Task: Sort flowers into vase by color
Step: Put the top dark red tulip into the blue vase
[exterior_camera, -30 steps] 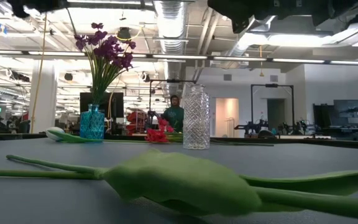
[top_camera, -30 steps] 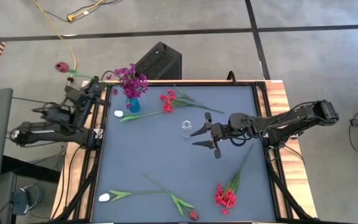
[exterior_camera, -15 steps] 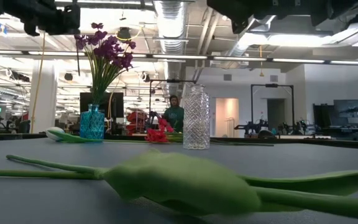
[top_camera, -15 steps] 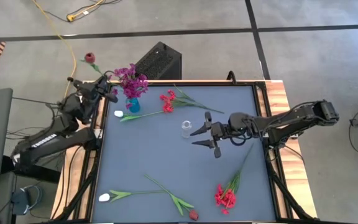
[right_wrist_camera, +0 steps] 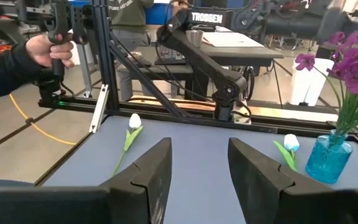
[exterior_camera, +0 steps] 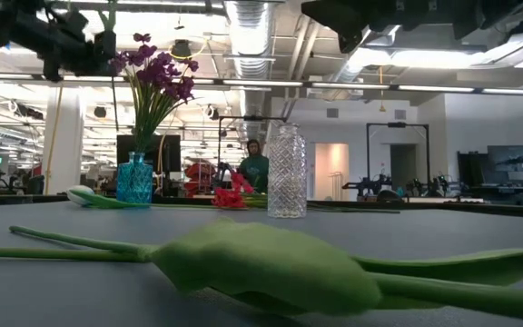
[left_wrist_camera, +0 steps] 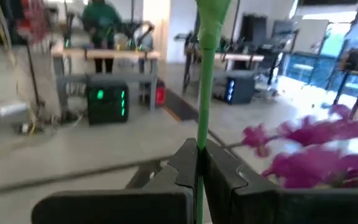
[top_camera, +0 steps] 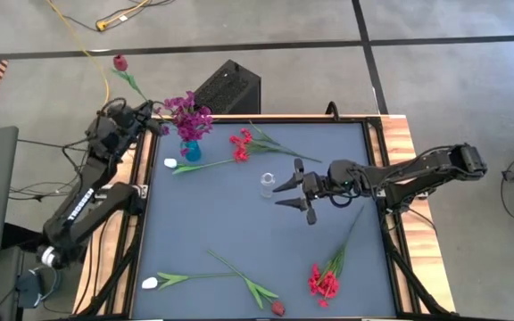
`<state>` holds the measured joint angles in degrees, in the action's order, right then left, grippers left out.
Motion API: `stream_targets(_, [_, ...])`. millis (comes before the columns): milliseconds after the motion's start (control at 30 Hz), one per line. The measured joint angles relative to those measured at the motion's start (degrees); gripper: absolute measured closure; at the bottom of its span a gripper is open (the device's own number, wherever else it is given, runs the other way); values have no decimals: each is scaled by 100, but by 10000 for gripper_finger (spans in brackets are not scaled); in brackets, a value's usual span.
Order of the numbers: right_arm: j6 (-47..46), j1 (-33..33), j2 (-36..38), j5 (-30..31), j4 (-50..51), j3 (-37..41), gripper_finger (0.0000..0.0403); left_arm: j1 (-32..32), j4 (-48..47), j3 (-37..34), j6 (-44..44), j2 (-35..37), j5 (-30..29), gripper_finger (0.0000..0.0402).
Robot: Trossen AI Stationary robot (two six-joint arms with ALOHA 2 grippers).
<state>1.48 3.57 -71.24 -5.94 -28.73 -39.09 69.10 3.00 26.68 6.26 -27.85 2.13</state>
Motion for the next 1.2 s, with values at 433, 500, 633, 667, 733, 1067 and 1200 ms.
stream_targets(433, [186,-46,0,-1,-3,0,221,615,132,-587,665,278,1395,401])
stream_targets(500, [184,-46,0,-2,-2,0,221,615,460,-684,780,356,1347,401])
stream_targets(633, [186,-46,0,-2,-2,0,221,611,454,-817,908,425,1389,401])
stream_targets(667, [187,-46,0,-2,-2,0,221,611,439,-849,998,457,1417,401])
stream_targets(733, [201,-57,0,-2,-5,0,221,602,522,-911,1154,528,1470,401])
stream_targets(1067, [175,-78,0,-2,-42,0,221,542,488,-1007,1658,694,1709,401])
stream_targets(1200, [181,-78,0,-2,-44,0,221,450,465,-1007,1697,733,1712,401])
